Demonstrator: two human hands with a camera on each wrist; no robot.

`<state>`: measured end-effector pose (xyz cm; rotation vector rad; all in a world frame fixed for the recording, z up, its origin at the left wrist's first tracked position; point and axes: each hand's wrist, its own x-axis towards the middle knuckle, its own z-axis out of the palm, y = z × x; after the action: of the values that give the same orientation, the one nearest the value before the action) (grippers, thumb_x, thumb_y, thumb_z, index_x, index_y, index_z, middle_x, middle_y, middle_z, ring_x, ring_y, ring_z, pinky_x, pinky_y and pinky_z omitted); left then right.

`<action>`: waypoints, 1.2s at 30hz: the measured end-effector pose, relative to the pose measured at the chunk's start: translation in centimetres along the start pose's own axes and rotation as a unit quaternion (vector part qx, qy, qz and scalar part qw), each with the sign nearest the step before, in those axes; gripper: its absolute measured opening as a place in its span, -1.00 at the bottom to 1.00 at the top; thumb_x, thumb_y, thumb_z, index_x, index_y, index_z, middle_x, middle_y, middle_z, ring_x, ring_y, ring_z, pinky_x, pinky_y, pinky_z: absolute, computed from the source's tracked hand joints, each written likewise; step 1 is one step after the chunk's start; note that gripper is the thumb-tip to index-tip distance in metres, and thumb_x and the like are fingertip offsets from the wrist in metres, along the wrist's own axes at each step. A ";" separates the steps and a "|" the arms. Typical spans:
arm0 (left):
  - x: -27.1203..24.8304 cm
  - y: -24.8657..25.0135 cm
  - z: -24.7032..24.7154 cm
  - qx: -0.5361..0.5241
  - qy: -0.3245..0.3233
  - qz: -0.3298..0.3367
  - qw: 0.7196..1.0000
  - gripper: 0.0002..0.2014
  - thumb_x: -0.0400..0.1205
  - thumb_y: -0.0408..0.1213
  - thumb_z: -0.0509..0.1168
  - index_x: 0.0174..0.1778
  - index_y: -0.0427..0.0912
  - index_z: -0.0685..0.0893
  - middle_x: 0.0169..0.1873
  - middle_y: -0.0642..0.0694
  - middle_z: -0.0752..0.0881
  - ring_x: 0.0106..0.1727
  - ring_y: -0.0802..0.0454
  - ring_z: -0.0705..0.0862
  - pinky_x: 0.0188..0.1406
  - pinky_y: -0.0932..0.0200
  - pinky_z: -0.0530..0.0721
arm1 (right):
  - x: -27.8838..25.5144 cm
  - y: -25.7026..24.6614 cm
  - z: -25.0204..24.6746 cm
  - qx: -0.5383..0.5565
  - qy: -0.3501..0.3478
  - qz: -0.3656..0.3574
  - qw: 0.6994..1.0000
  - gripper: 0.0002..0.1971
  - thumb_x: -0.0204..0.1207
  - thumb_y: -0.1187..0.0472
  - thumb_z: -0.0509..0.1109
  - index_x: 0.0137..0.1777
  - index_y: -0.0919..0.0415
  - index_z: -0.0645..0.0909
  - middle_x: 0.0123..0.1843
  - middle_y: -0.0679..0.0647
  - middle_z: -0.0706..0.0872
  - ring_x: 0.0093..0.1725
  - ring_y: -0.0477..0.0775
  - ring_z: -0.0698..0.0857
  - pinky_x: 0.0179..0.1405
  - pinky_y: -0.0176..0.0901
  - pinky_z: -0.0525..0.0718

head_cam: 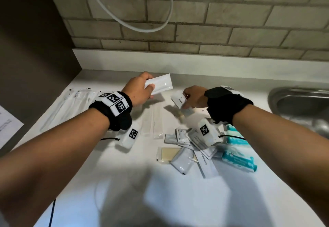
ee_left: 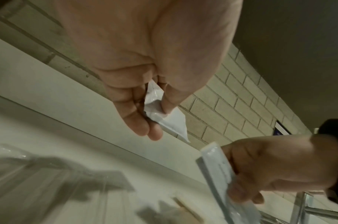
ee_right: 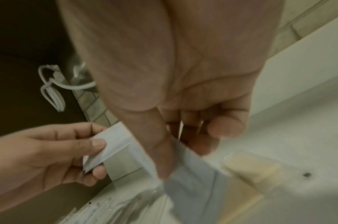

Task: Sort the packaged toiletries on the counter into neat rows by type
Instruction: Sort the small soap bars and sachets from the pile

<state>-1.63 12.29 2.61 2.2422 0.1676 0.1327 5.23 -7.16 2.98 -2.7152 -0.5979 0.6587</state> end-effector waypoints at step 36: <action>-9.8 2.0 4.7 0.034 -0.089 0.000 0.995 -0.73 0.69 -0.19 0.25 0.31 -0.03 0.51 0.13 -0.30 0.68 0.08 -0.26 0.76 0.17 -0.22 0.71 | -14.9 2.5 8.0 -0.170 0.017 0.004 0.985 -0.20 0.25 0.14 0.63 0.46 0.20 0.35 0.31 0.17 0.55 0.26 0.20 0.58 -0.04 -0.16 0.53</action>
<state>-10.39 5.88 0.87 2.3085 0.0765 -0.0751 -9.92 -14.72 0.79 -3.0369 -0.7521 0.5548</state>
